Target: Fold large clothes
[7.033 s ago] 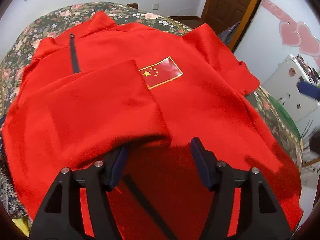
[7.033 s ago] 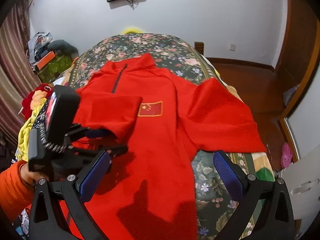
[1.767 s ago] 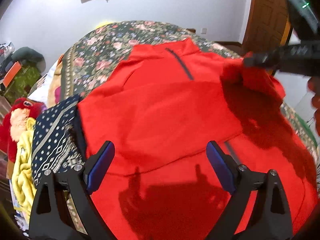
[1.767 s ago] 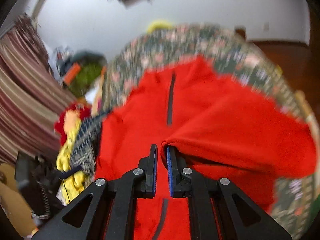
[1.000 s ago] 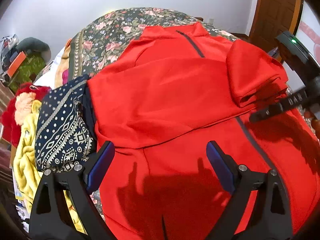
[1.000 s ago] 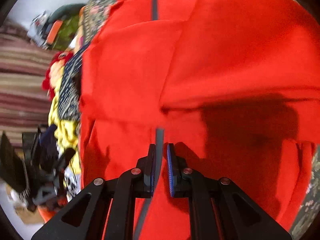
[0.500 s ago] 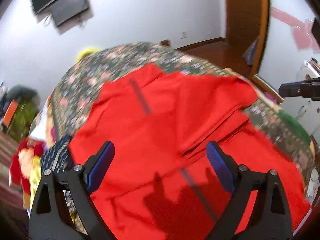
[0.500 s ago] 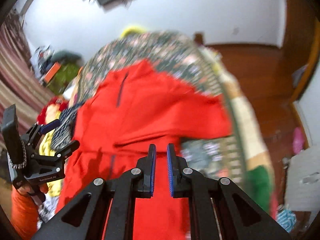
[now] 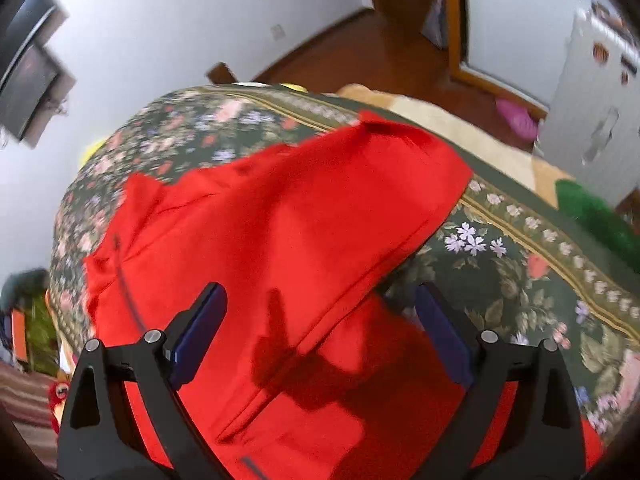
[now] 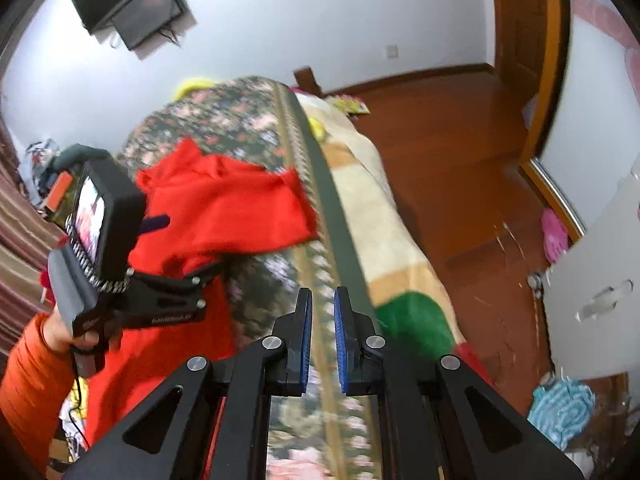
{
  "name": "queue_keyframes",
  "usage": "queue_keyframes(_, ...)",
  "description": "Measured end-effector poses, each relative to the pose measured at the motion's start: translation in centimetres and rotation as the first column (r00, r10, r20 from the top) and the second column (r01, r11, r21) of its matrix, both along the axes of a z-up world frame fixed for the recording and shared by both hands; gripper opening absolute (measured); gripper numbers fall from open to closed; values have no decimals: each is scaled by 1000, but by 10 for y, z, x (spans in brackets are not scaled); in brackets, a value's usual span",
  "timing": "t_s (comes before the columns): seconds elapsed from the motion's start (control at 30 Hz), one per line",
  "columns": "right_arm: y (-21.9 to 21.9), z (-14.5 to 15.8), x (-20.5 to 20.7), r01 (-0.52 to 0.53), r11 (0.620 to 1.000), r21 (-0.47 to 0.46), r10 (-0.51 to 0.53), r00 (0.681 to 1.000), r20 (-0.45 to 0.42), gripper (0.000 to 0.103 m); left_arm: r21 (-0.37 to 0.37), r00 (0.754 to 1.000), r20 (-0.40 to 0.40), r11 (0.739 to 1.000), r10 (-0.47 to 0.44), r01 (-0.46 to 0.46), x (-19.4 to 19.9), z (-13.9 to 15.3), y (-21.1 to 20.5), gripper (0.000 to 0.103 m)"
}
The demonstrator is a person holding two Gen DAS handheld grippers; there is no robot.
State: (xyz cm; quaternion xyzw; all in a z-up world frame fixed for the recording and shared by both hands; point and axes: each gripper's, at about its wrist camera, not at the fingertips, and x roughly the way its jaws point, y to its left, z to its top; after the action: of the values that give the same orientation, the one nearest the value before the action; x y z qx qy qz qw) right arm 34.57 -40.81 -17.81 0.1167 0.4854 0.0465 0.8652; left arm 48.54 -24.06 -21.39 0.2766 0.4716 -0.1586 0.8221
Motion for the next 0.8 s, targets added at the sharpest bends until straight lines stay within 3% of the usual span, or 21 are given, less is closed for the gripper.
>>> queue_keyframes(0.13, -3, -25, -1, 4, 1000, 26, -2, 999, -44, 7, 43, 999, -4, 998, -39, 39, 10, -26, -22, 96)
queue_keyframes(0.2, -1, -34, 0, 5, 999, 42, -3, 998, -55, 7, 47, 997, 75, 999, -28, 25, 12, -29, -28, 96)
queue_keyframes(0.3, 4, -44, -1, -5, 999, 40, 8, 997, -72, 7, 44, 992, 128, 999, -13, 7, 17, -31, -32, 94)
queue_keyframes(0.4, 11, -48, -2, -20, 1000, 24, 22, 997, -79, 7, 49, 987, 161, 999, 4, -12, 24, -33, -33, 62)
queue_keyframes(0.47, 14, -48, -2, -26, 999, 30, 28, 997, -79, 7, 53, 983, 178, 998, 32, -42, 30, -30, -32, 25)
queue_keyframes(0.57, 17, -48, -1, -29, 999, 45, 33, 996, -82, 7, -38, 983, 166, 997, 79, -74, 34, -10, -16, 7)
queue_keyframes(0.7, 28, -44, 0, -46, 998, 43, 50, 996, -78, 7, -228, 968, 183, 965, 172, -129, 33, 46, 27, 6)
queue_keyframes(0.8, 41, -39, 3, -69, 997, 40, 71, 995, -74, 7, -314, 946, 227, 937, 232, -154, 26, 89, 67, 5)
